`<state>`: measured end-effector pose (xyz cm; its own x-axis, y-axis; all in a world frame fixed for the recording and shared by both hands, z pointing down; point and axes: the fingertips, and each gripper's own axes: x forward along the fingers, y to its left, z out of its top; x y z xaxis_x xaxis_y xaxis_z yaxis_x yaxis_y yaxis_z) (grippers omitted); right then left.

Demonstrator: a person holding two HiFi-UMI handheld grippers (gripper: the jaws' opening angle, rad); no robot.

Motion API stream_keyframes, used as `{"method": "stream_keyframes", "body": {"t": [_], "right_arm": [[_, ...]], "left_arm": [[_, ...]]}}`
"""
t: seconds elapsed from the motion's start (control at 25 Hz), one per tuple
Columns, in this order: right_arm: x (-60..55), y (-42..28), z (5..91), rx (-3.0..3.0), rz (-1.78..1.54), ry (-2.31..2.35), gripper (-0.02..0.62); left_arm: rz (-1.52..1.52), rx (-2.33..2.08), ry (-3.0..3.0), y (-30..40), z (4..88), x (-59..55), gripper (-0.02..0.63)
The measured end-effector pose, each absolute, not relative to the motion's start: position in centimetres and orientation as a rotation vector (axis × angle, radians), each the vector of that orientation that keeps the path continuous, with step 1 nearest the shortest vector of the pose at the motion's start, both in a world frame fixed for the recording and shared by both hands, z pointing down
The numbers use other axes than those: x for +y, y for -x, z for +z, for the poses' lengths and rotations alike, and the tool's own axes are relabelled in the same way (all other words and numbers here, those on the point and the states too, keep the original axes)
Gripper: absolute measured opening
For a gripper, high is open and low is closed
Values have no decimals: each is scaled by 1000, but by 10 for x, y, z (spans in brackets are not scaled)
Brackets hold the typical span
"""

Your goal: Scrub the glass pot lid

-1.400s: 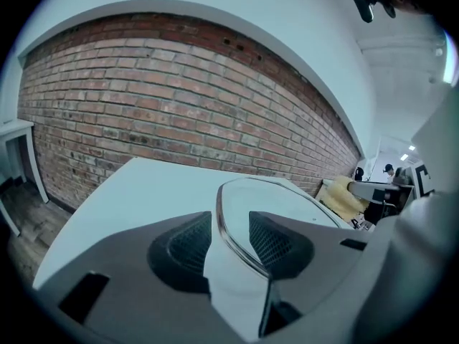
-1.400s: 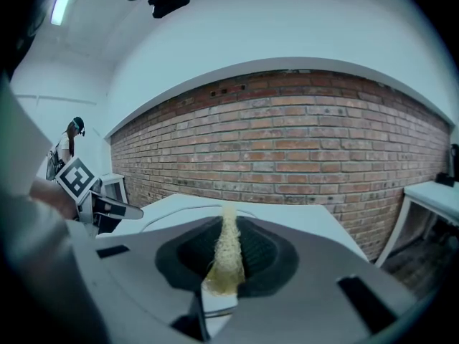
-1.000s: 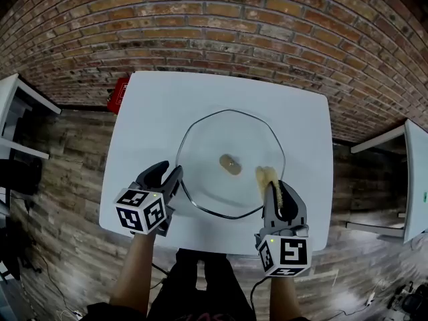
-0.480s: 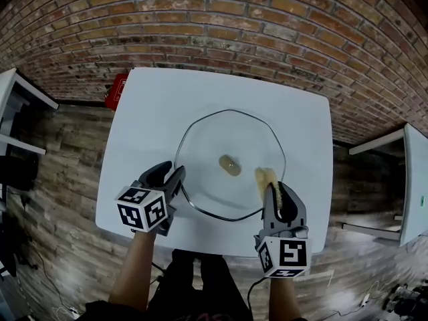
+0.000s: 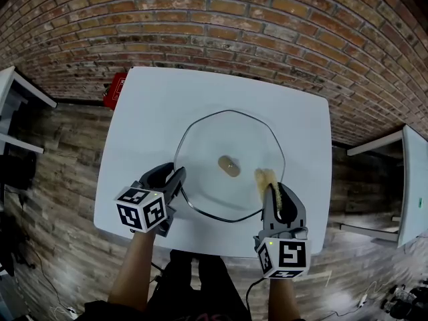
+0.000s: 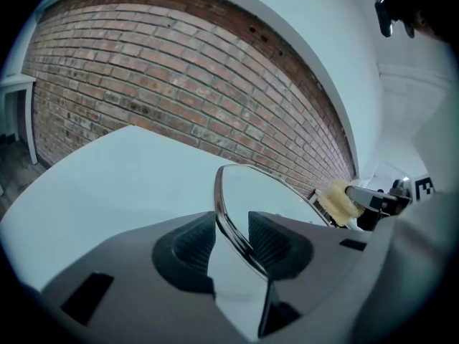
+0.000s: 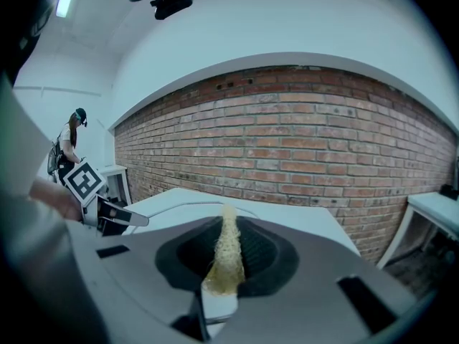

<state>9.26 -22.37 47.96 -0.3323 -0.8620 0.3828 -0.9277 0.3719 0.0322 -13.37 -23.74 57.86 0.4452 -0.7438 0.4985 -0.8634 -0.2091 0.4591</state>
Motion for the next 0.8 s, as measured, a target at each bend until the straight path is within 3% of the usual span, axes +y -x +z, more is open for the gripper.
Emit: {"method": "stream_keyframes", "body": {"t": [0.44, 0.8], "right_arm": [[-243, -70, 461, -2362, 243, -1551, 58], [-279, 21, 439, -2517, 234, -1436, 58]], "left_arm": [[211, -1343, -1991, 133, 578, -238, 141], [211, -1356, -1995, 134, 577, -240, 140]]}}
